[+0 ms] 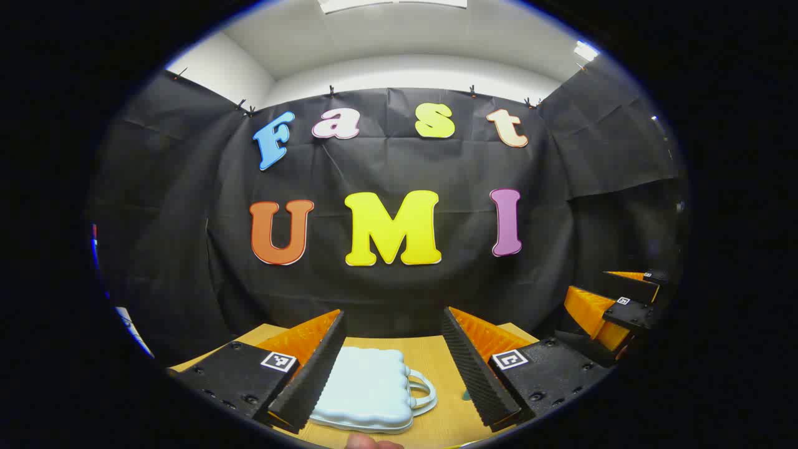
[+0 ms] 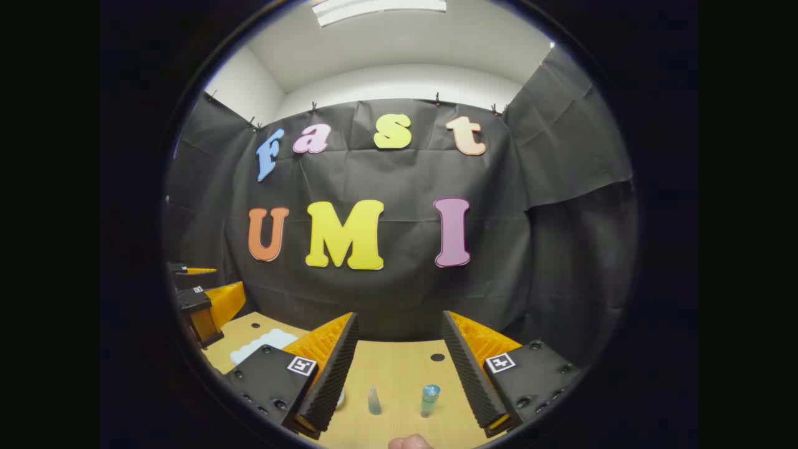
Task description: First open the suitcase, pack the skin care products into it, and then close the suitcase.
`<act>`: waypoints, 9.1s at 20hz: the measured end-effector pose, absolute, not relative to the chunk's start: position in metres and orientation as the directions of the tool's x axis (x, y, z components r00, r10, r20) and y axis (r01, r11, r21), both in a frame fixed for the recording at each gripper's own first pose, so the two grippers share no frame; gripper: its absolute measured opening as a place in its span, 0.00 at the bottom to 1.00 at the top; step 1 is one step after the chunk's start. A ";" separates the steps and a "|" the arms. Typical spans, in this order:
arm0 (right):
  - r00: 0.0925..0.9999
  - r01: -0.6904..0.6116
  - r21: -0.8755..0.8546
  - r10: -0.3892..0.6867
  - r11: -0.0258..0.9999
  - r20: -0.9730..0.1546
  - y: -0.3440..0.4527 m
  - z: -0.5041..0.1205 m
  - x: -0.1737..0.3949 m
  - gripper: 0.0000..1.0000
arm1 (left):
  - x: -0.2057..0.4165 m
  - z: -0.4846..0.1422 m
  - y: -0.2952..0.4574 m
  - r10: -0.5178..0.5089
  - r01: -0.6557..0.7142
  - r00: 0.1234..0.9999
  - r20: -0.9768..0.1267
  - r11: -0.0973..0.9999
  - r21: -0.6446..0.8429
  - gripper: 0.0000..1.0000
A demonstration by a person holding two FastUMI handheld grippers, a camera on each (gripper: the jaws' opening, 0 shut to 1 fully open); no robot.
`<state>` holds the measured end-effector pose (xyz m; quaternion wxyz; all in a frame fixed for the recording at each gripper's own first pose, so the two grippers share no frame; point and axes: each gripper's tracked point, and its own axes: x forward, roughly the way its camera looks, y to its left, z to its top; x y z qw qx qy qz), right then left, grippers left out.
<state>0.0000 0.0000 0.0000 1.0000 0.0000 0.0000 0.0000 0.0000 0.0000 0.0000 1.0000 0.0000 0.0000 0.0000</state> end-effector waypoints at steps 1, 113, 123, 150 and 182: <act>1.000 0.005 -0.004 -0.005 1.000 0.007 -0.002 0.002 0.000 0.77 | 0.000 0.001 -0.002 -0.007 0.007 1.000 0.003 1.000 -0.001 0.98; 0.971 0.021 -0.212 -0.070 0.977 -0.227 0.037 -0.058 0.029 0.79 | 0.083 -0.351 0.450 0.193 -0.360 0.847 -0.495 0.894 -0.269 0.28; 0.978 0.037 -0.118 -0.060 0.992 -0.200 0.009 -0.053 0.022 0.79 | 0.057 -0.194 0.396 0.299 -0.350 0.914 -0.276 0.923 -0.159 0.98; 0.926 0.037 -0.103 -0.073 0.994 -0.371 -0.161 -0.159 -0.046 0.77 | 0.041 -0.211 -0.140 -0.221 0.187 0.913 -0.344 0.974 -0.129 0.98; 0.810 -0.079 0.032 0.083 0.996 -0.580 -0.126 -0.285 0.022 0.79 | 0.083 -0.251 -0.150 -0.260 0.172 0.790 -0.555 0.963 -0.207 0.39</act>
